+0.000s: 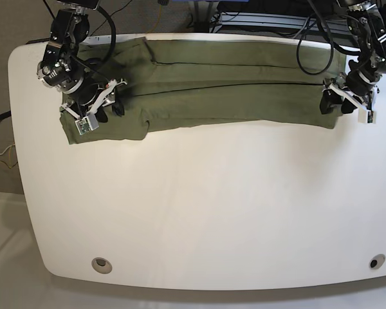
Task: Fold the T-shirt properly
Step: 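Hold the strip ends with both grippers and straighten the folded strip, then open the left gripper and regrasp the strip end's folded layers, then drag the gripped strip end with the left gripper toward the right gripper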
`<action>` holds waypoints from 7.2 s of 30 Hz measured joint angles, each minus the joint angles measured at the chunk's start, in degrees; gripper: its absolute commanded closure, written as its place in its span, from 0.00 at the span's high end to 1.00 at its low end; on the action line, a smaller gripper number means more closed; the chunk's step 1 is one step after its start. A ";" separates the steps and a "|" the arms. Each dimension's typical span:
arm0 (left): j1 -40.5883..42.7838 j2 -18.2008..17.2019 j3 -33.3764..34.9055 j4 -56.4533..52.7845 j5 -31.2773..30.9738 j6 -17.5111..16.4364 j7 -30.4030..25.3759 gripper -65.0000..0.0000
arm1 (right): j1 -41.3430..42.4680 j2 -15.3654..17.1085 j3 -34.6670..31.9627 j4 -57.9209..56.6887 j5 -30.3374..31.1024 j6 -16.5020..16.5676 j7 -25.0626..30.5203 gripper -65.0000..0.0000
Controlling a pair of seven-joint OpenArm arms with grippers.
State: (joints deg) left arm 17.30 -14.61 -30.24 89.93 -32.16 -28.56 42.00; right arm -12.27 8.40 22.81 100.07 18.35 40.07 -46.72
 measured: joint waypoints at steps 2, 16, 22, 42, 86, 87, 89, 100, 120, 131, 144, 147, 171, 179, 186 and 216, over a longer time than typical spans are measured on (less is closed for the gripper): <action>0.35 0.02 0.02 0.31 -0.02 -0.02 -0.02 0.59 | -0.26 0.07 0.07 0.00 -0.22 -0.11 -0.22 0.43; 0.66 0.09 0.31 1.07 -0.07 0.00 -0.04 0.59 | -0.04 0.15 -0.20 -1.75 -0.28 -1.33 -0.07 0.43; 1.55 -0.83 0.31 1.09 -0.02 -0.28 -0.04 0.42 | -0.63 0.20 -0.20 -0.79 -0.26 -0.96 -0.48 0.43; 2.95 0.61 -0.55 4.00 -0.04 -3.23 1.64 0.13 | -0.48 0.00 -0.37 -1.25 -0.35 -0.42 -0.50 0.43; 4.66 1.29 -4.46 4.76 -0.85 -1.90 4.35 0.59 | -0.83 0.02 -0.52 -1.46 -0.33 -0.42 -1.07 0.47; 4.57 1.44 -4.48 4.76 -0.85 -1.88 4.52 0.58 | -0.90 0.02 -0.50 -1.46 -0.33 -0.42 -1.09 0.47; 4.57 1.49 -4.48 4.76 -0.85 -1.90 4.52 0.60 | -0.94 0.00 -0.52 -1.46 -0.33 -0.42 -1.11 0.47; 5.55 2.23 0.31 4.74 0.11 -1.49 3.69 0.40 | -0.92 0.00 -0.52 -1.46 -0.31 -0.42 -1.11 0.47; 3.61 -1.77 -7.48 1.84 -3.63 -2.80 3.63 0.61 | -0.94 0.02 -0.63 -1.53 -0.48 -0.42 -1.51 0.48; 2.23 -1.33 -5.68 -2.54 -3.17 -3.21 4.33 0.52 | -0.94 0.00 -0.70 -1.60 -0.55 -0.42 -1.64 0.48; 2.89 -1.75 -1.38 -1.33 -2.60 -2.36 4.50 0.45 | -0.96 -0.04 -0.76 -1.68 -0.68 -0.42 -1.97 0.47; 2.89 -1.81 -0.57 -0.79 -2.45 -1.97 4.50 0.49 | -0.94 -0.17 -0.81 -1.75 -0.70 -0.39 -1.97 0.47; 4.37 3.08 -4.83 3.80 -4.87 -4.13 7.80 0.00 | -0.92 -0.15 -0.50 -1.90 -1.22 -0.42 -2.45 0.41; 3.80 5.42 -4.81 8.09 -7.63 -5.53 12.04 0.00 | -0.66 -0.15 -0.35 -1.90 -1.40 -0.42 -2.54 0.43; 4.00 5.03 -5.31 8.98 -6.45 -4.24 12.46 0.00 | -0.63 -0.20 -0.44 -1.90 -1.44 -0.39 -2.58 0.42; 5.49 10.36 15.41 18.12 -4.90 -2.43 13.29 0.00 | -0.66 -0.24 -0.37 -1.90 -1.60 -0.42 -2.58 0.42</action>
State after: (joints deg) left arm 22.79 -4.25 -14.83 108.05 -37.06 -30.98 55.29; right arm -12.93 8.16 22.44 98.17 16.75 39.66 -49.30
